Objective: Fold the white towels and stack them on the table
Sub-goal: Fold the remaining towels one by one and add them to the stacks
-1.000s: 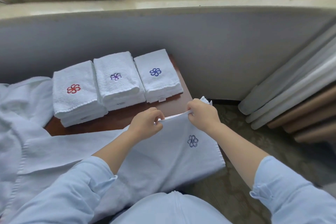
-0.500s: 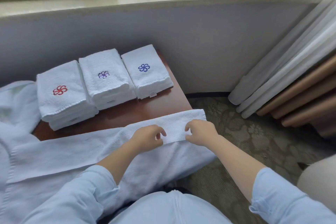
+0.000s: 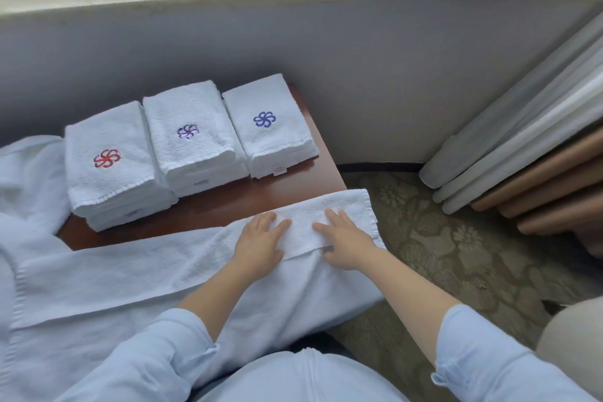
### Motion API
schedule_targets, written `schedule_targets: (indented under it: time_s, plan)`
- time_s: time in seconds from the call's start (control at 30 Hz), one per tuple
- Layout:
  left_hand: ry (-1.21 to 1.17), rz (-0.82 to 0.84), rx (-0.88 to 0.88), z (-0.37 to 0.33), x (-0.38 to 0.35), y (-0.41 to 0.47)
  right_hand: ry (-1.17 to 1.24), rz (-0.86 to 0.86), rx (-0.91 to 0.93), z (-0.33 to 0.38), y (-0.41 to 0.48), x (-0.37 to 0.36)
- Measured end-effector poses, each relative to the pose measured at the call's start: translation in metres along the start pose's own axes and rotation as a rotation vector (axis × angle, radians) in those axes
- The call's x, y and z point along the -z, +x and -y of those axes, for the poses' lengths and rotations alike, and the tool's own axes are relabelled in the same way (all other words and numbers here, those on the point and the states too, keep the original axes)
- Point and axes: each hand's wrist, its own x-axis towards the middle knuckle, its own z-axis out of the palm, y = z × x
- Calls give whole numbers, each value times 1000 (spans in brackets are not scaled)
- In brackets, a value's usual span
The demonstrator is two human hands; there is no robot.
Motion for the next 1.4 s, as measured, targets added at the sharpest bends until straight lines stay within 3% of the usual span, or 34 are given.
schedule_targets:
  time_s: [0.43,0.53,0.77,1.0,1.17,1.4]
  plan:
    - [-78,3,93,17,23,33,38,21,63,9,50,44]
    - [-184,-46,71,22,24,21,-2,-51,53,18,44,33]
    - [-255,-281,144,60,26,-36,-22,-243,342,75,37,-2]
    - [-121,-88,160,89,14,-72,-212,-227,213,105,37,-14]
    - [-146,-146,184,91,4,-70,-288,-279,177,110,40,-11]
    - [-130,-209,183,90,4,-65,-38,-371,94,105,43,-10]
